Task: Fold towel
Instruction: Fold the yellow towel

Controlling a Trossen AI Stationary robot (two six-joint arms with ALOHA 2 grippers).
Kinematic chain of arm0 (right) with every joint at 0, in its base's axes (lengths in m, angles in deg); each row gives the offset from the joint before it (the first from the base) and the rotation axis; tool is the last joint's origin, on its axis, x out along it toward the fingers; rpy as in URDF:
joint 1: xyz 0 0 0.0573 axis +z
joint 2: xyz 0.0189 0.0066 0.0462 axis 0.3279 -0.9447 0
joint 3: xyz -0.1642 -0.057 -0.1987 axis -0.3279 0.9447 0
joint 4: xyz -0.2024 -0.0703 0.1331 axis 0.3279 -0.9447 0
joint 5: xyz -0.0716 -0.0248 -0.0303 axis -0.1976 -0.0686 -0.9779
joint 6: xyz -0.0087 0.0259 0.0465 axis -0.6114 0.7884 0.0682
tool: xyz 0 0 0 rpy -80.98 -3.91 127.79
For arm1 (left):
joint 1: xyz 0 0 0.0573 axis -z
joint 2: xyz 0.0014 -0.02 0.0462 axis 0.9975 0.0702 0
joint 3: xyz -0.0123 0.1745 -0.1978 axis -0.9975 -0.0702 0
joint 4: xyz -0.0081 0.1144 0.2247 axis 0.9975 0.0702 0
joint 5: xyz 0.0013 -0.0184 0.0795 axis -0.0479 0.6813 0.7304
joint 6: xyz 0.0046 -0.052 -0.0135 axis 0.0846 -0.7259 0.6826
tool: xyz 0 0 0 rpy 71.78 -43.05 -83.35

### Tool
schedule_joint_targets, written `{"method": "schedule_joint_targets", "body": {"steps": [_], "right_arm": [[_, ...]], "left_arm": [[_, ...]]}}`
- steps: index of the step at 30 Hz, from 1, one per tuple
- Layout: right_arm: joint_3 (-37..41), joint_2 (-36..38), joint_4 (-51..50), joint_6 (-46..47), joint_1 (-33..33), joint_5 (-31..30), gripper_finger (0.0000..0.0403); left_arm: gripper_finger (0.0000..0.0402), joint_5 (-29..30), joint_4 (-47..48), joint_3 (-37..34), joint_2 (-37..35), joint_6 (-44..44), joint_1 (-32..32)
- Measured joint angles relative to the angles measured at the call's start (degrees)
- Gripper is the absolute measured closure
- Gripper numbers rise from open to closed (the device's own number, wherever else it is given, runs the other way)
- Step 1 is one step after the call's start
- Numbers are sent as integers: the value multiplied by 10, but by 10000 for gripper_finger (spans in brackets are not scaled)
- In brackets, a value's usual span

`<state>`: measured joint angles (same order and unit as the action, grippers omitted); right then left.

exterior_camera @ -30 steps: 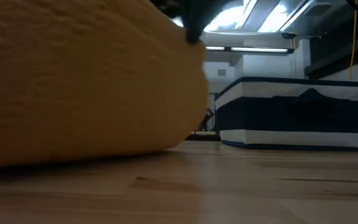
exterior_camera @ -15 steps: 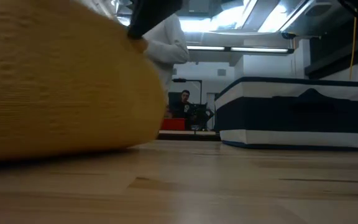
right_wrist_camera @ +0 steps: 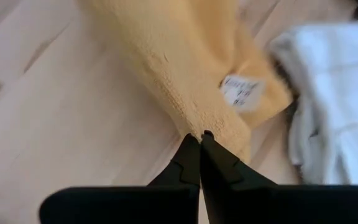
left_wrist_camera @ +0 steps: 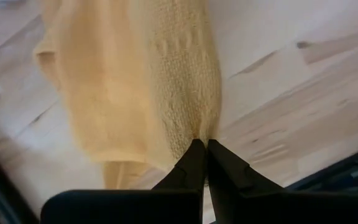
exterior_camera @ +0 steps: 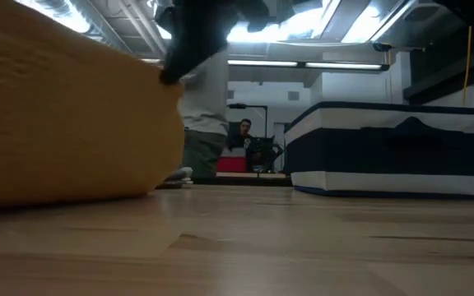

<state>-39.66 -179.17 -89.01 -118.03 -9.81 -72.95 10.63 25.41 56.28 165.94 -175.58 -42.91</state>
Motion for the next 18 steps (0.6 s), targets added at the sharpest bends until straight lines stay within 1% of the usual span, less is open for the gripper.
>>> {"method": "schedule_joint_targets", "body": {"steps": [2, 5, 8, 13, 18], "right_arm": [[0, 0, -32, 4, 4, 1, 400], [0, 0, -102, 40, 12, 4, 400], [0, 0, -168, 67, 23, 22, 401], [0, 0, -236, 108, 50, 102, 401], [0, 0, -249, 171, 79, 168, 401]], "left_arm": [[401, 2, -16, 0, 0, 18, -3], [401, 5, -49, 0, 0, 43, -9], [401, 7, -81, 0, 0, 82, -13], [401, 4, -109, 0, 0, 108, -12], [401, 2, -120, 0, 0, 113, -3]]}}
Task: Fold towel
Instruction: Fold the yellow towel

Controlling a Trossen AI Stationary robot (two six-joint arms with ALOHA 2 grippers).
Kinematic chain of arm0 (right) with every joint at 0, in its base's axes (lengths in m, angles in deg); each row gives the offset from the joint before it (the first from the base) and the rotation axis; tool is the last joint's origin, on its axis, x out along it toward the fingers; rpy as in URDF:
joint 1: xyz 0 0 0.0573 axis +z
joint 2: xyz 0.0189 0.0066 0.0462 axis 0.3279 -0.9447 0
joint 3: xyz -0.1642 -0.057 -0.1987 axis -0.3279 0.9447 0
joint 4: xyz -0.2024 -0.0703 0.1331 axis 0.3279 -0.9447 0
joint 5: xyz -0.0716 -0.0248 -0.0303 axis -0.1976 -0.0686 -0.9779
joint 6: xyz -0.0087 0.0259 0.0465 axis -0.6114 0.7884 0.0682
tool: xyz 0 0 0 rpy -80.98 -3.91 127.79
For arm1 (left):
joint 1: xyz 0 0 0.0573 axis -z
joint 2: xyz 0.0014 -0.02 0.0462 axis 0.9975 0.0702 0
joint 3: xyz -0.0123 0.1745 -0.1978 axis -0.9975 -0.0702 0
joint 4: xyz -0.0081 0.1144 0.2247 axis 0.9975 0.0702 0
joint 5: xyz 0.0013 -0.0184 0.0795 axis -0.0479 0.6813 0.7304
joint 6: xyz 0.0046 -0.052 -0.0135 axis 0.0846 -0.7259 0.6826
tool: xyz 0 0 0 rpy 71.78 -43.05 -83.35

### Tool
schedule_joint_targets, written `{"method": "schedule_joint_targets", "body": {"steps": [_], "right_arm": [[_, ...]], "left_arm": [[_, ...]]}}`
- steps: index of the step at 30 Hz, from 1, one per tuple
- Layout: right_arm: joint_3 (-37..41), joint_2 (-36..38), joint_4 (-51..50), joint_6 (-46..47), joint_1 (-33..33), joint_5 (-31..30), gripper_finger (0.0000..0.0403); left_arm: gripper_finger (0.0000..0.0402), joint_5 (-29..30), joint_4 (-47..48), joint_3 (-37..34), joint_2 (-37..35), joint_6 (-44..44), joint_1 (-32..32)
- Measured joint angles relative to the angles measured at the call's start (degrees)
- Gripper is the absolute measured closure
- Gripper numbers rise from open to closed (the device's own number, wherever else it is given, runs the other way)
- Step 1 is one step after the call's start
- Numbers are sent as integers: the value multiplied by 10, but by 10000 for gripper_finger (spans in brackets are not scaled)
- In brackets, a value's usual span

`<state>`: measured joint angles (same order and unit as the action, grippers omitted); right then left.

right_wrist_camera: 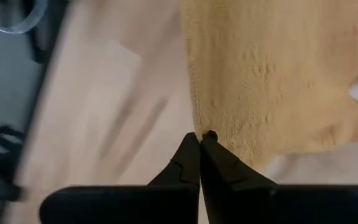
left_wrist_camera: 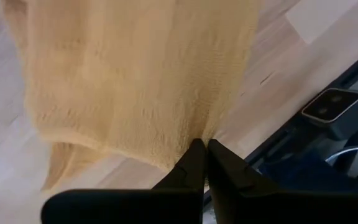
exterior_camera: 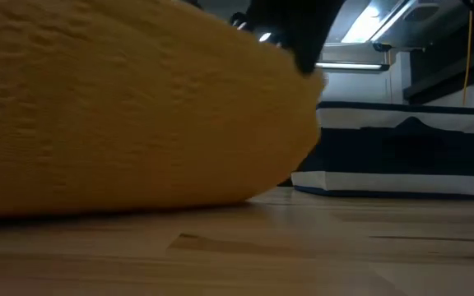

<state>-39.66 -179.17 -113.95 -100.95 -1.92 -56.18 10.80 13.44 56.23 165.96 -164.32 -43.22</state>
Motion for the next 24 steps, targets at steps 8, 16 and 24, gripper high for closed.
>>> {"method": "schedule_joint_targets", "body": {"steps": [8, 16, 24], "right_arm": [[-2, 0, 18, 97, 23, 139, 401], [-23, -1, 64, 133, 6, 219, 402], [-62, 0, 72, 133, -52, 167, 402]], "left_arm": [[401, 5, 37, 0, 0, -21, 25], [401, 12, 123, 0, 0, -29, 40], [401, 5, 170, 0, 0, 6, 33]]}}
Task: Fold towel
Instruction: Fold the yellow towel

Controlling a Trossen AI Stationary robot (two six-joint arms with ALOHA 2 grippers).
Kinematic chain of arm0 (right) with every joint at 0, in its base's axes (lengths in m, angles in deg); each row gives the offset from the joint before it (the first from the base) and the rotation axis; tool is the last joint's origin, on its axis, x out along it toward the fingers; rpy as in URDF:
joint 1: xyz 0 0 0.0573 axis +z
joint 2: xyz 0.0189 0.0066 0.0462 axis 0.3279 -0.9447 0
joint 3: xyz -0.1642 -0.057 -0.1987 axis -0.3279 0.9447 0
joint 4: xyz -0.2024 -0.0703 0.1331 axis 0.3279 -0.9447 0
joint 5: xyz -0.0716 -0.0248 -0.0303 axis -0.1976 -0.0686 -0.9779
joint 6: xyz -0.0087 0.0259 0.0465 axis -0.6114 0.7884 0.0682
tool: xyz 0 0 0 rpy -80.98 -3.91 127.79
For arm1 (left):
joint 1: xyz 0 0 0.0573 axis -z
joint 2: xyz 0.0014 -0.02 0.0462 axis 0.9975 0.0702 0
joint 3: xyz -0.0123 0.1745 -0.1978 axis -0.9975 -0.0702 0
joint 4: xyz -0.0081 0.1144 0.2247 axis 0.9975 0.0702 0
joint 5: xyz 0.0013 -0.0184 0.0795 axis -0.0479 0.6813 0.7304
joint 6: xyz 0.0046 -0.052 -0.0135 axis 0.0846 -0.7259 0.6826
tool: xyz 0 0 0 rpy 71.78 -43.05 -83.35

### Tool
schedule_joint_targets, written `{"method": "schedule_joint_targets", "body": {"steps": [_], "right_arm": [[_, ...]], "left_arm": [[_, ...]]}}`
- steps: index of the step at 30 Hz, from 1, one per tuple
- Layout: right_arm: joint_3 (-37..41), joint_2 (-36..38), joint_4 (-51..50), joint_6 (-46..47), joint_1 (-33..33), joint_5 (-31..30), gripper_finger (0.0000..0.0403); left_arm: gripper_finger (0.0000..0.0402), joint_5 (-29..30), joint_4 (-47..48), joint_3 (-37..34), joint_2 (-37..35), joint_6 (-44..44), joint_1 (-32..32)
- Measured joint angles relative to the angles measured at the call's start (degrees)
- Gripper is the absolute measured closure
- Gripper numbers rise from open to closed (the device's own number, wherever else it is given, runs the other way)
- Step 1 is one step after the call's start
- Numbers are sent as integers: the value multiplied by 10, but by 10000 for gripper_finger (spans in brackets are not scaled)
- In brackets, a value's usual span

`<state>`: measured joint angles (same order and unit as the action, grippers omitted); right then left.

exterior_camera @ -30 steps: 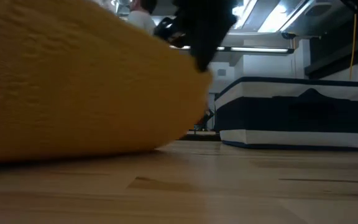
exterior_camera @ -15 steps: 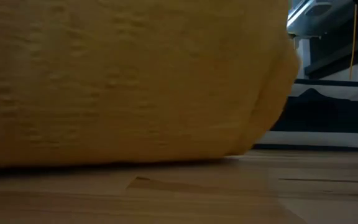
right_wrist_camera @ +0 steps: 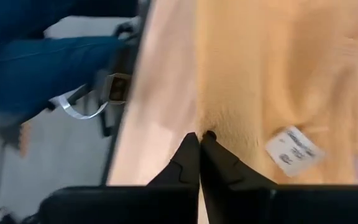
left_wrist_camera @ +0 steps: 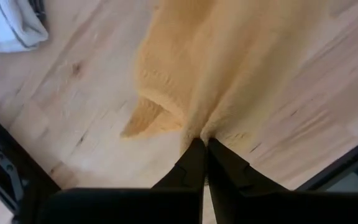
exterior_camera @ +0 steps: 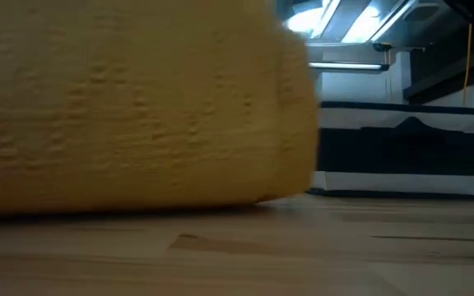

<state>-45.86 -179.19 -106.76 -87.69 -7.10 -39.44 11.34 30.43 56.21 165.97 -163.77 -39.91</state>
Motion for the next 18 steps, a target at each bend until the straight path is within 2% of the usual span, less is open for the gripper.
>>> {"method": "schedule_joint_targets", "body": {"steps": [10, 18], "right_arm": [[-2, 0, 6, 13, -35, -98, 369], [-2, 0, 12, -4, -34, -101, 350]], "left_arm": [[401, 5, -4, 0, 1, 24, -12], [401, 7, -5, 0, 1, -11, -18]]}}
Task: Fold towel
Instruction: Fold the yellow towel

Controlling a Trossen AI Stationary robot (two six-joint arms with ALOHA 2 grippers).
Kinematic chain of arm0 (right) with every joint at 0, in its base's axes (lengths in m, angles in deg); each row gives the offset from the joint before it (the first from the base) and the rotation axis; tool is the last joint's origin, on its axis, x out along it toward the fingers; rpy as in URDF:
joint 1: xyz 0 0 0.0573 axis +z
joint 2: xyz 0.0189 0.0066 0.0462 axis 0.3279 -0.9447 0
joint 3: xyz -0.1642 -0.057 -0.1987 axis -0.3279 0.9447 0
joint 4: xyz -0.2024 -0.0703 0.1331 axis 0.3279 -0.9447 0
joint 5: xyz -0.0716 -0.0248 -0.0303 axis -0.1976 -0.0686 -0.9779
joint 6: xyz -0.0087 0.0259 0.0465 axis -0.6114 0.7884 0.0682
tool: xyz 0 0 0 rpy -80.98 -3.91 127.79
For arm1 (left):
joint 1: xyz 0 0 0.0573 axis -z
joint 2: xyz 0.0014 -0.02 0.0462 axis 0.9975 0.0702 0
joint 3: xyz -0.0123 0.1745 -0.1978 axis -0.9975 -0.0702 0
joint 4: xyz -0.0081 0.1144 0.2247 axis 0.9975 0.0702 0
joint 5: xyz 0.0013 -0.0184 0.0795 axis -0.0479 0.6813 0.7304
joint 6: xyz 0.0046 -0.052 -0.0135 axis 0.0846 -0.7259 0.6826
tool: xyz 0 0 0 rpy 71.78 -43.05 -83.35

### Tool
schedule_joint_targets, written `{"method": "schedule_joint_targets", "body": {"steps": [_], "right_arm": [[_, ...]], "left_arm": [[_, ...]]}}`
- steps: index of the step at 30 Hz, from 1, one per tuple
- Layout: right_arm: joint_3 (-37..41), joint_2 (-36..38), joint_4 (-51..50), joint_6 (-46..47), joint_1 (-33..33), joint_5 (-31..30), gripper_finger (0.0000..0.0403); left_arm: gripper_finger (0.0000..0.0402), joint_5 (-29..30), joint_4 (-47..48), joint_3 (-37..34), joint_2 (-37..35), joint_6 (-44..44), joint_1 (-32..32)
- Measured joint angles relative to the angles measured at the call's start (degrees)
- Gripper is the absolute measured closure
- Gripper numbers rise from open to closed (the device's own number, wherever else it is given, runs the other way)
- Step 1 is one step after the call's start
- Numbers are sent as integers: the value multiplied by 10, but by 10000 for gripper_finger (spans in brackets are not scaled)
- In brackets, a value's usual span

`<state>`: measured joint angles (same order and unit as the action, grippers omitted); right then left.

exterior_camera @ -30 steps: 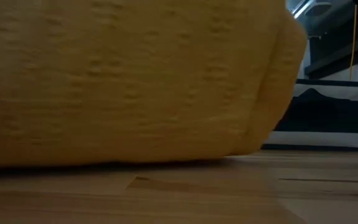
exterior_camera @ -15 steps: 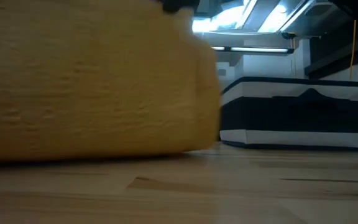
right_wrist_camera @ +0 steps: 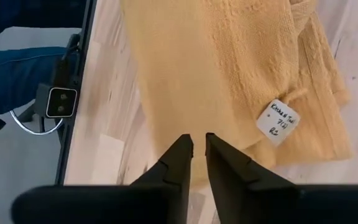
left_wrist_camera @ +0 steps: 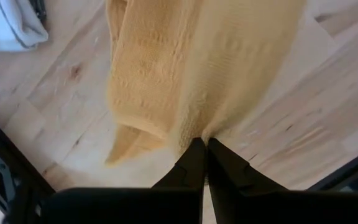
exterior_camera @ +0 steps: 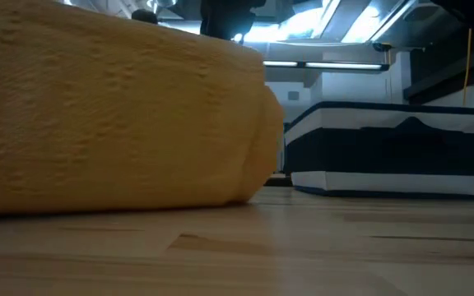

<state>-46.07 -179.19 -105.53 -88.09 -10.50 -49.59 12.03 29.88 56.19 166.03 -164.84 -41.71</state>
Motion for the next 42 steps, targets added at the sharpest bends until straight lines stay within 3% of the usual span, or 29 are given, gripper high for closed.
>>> {"method": "schedule_joint_targets", "body": {"steps": [7, 12, 27, 37, 42], "right_arm": [[0, 0, 3, -40, 0, -7, 314], [0, 0, 5, -43, 0, -56, 295], [-31, 11, -63, -74, 41, 5, 328], [-23, 11, -74, -148, 84, -69, 326], [-23, 11, -80, -148, 82, -96, 284]], "left_arm": [[401, 2, 0, 0, 0, -31, -1], [401, 2, 0, 0, 0, -40, -1], [401, 2, -1, 0, 0, -65, -2], [401, 2, -1, 0, 0, -63, -2], [401, 2, -1, 0, 0, -63, -2]]}}
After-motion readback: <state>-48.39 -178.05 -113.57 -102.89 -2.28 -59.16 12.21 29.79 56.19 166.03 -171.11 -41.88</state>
